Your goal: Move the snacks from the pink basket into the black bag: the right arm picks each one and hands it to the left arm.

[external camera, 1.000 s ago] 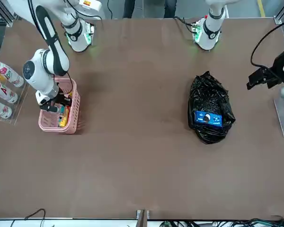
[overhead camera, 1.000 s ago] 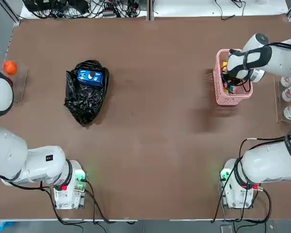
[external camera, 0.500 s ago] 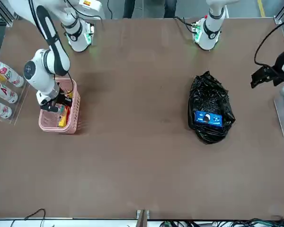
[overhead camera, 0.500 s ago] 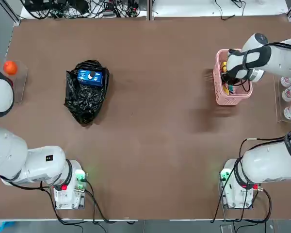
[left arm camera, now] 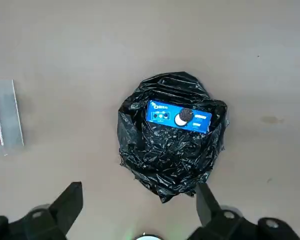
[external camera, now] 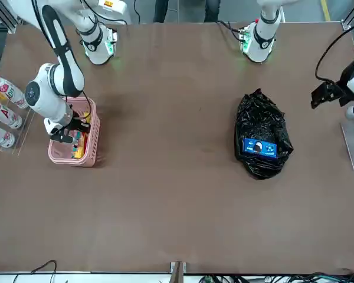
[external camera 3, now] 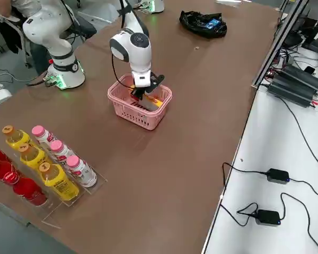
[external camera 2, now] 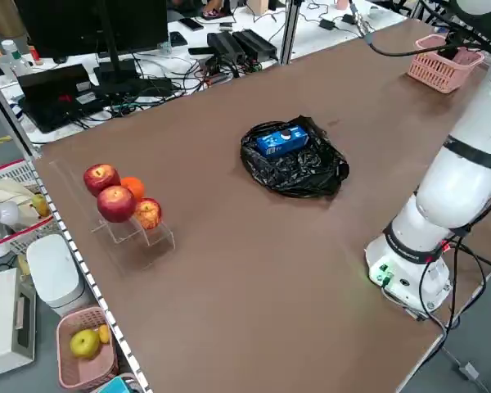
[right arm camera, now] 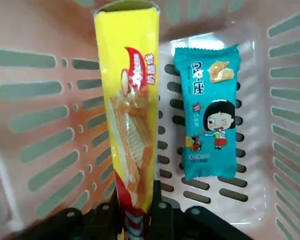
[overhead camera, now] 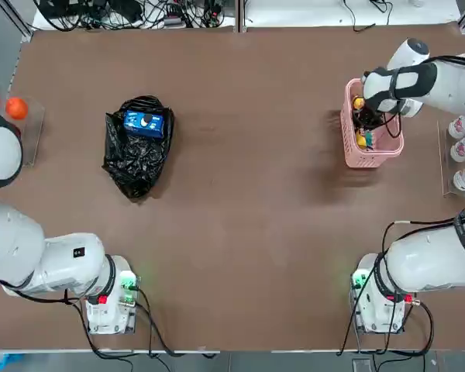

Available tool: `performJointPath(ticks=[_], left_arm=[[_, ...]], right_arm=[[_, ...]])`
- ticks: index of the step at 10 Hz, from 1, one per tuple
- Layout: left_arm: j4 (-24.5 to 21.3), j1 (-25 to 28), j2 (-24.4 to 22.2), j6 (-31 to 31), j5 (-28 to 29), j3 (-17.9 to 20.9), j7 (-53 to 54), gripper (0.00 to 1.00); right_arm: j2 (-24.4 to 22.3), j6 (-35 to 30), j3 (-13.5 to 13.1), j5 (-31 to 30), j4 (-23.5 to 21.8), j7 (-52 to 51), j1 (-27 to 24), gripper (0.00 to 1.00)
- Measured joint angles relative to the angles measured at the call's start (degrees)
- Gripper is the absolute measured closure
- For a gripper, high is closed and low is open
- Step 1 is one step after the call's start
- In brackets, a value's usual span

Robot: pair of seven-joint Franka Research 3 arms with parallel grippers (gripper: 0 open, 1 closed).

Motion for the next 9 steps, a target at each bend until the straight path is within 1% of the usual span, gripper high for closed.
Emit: performJointPath(ticks=[3, 4, 6, 8, 9], left_arm=[[0.1, -0.2, 0.0, -0.4, -0.1, -2.7, -1.6, 0.00], [0.2, -0.2, 0.0, -0.4, -0.8, -3.5, -3.4, 0.00], [0.3, -0.1, -0.1, -0.4, -1.7, -3.7, -4.5, 0.00], [0.5, 0.3, -0.1, -0.4, -1.8, -3.4, -4.5, 0.00], [0.7, 0.4, -0.1, -0.4, -1.8, -3.4, -4.5, 0.00]], right_arm=[[0.0, -1.0, 0.0, 0.0, 1.0, -1.8, 0.0, 0.77], [0.0, -3.7, -0.1, 0.0, 2.4, -2.5, -0.1, 0.77], [0.0, -8.9, -0.3, -0.2, 5.4, -3.6, -0.3, 0.77], [0.0, -10.1, -0.6, -0.6, 6.0, -6.0, -0.8, 0.77], [0.0, -11.3, -0.6, -2.2, 6.6, -6.6, -1.0, 0.77]])
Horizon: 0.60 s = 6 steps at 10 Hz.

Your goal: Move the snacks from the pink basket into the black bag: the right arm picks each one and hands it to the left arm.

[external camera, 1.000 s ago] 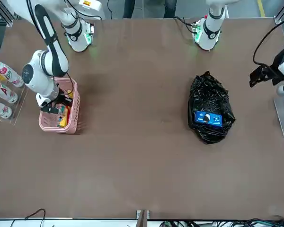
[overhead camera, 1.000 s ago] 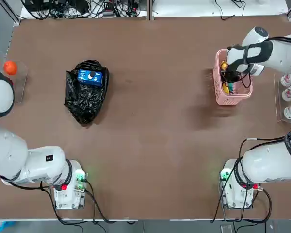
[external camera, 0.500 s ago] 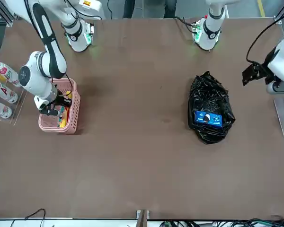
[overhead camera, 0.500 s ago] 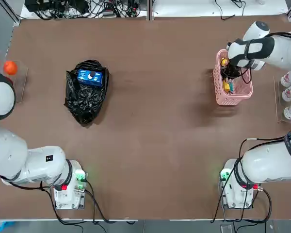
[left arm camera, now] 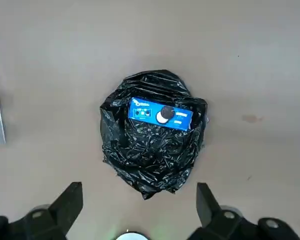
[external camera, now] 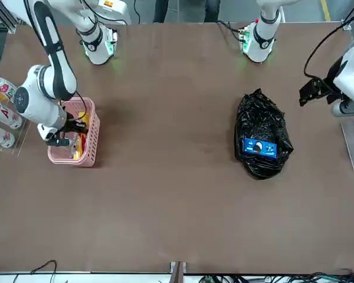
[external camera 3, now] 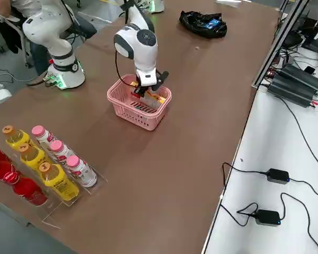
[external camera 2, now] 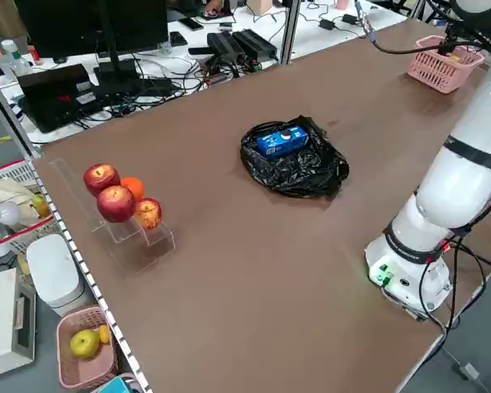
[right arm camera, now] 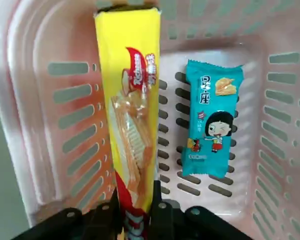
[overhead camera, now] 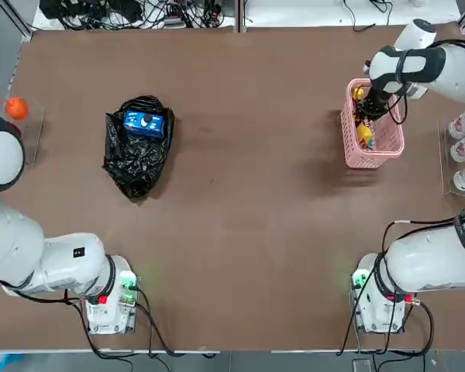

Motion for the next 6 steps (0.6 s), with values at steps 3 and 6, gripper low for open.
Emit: performJointPath(ticks=[3, 6], left_arm=[[0.3, 0.0, 0.0, 0.0, -0.9, 0.0, -1.3, 0.00], [0.4, 0.0, 0.0, 0.0, -1.2, 0.0, -1.7, 0.00]], right_arm=[[0.0, -5.9, -0.1, -4.3, 3.4, -1.4, -2.1, 0.77], [0.0, -6.9, -0.1, -4.6, 3.5, -3.4, -2.6, 0.77]])
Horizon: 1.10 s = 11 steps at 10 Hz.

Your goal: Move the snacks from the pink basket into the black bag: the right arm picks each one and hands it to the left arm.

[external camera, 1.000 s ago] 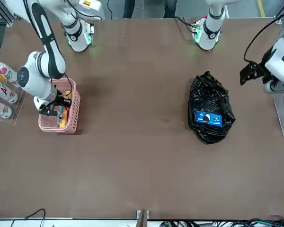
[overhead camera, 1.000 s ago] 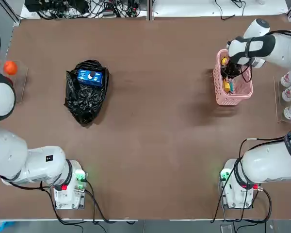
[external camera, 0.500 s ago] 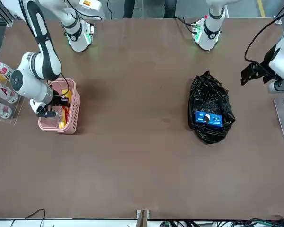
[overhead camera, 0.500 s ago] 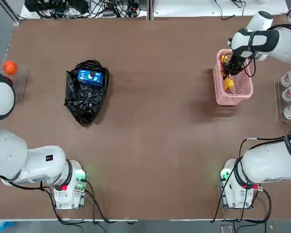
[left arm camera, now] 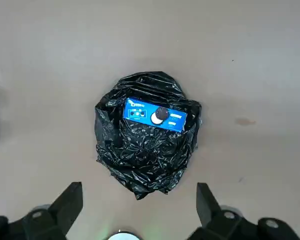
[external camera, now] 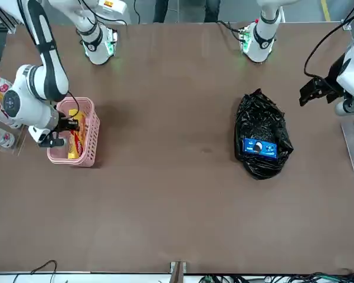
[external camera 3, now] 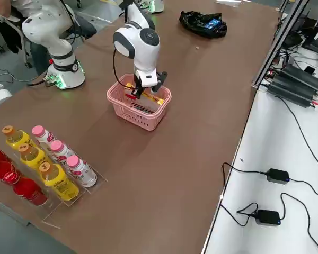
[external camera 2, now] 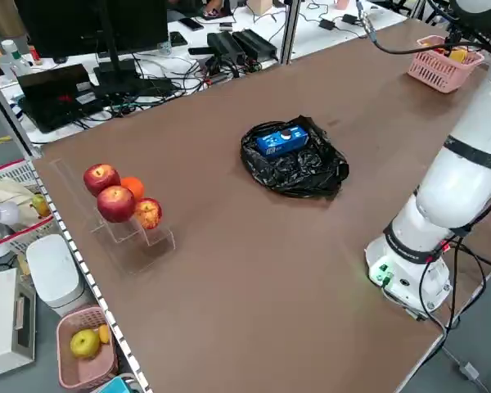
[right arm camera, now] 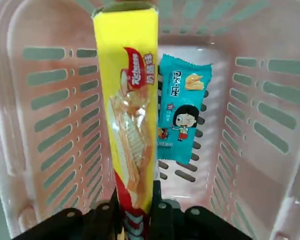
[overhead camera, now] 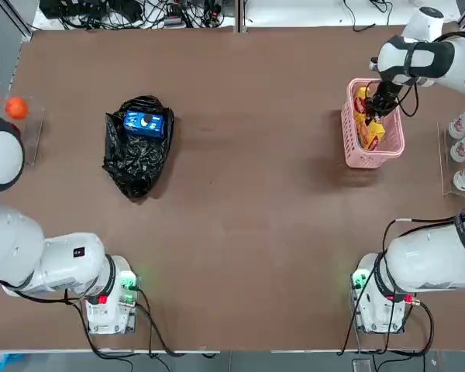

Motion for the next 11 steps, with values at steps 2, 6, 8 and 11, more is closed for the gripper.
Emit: performJointPath(ticks=[2, 6, 8, 11], left_arm=[[0.0, 0.0, 0.0, 0.0, 0.0, 0.0, 0.0, 0.00], [0.0, 0.1, 0.0, 0.0, 0.0, 0.3, -0.3, 0.00], [0.0, 0.3, 0.0, 0.0, 0.0, 0.7, -0.3, 0.00], [0.0, 0.4, 0.0, 0.0, 0.0, 1.0, -0.3, 0.00]], right_arm=[[0.0, -0.4, 0.0, 0.0, 0.0, -0.8, -0.4, 0.77], [0.1, -2.2, 0.0, -0.7, 0.0, -1.5, -0.6, 0.77], [0.1, -4.0, 0.0, -0.8, 0.0, -1.5, -1.0, 0.77], [0.1, -5.5, 0.0, -0.8, 0.5, -1.5, -1.1, 0.77]])
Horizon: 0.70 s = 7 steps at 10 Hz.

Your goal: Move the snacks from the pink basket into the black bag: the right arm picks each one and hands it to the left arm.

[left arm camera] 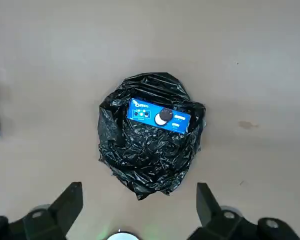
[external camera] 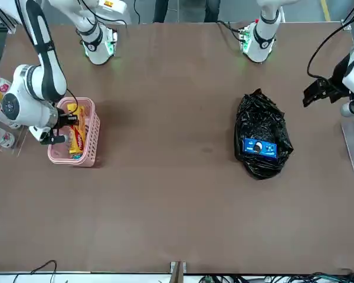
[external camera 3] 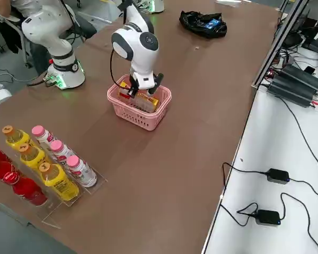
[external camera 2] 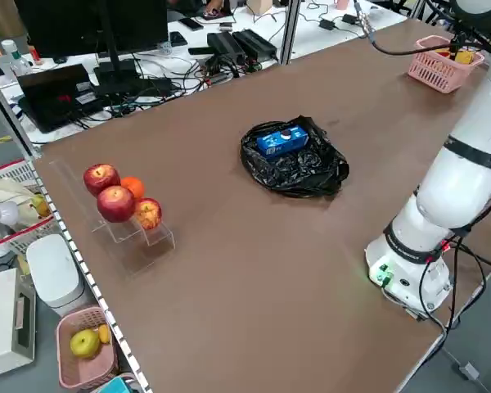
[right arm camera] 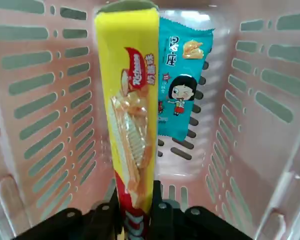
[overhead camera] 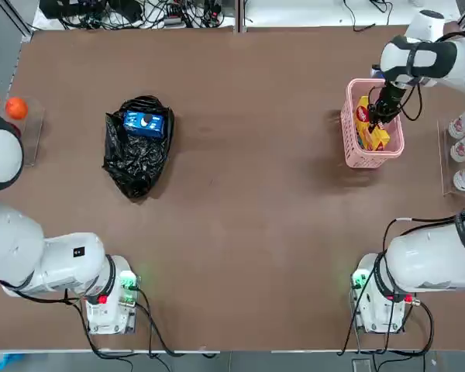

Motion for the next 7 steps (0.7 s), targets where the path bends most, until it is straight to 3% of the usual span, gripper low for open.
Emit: performJointPath(ticks=[4, 7], left_arm=[[0.0, 0.0, 0.0, 0.0, 0.0, 0.5, 0.0, 0.00], [0.0, 0.0, 0.0, 0.0, 0.0, 0.5, 0.0, 0.00]], right_arm=[[-0.1, -10.6, 0.0, -0.5, 7.1, 0.0, 0.0, 0.77], [-0.1, -14.9, 0.0, -1.9, 10.0, -2.1, 0.0, 0.77]])
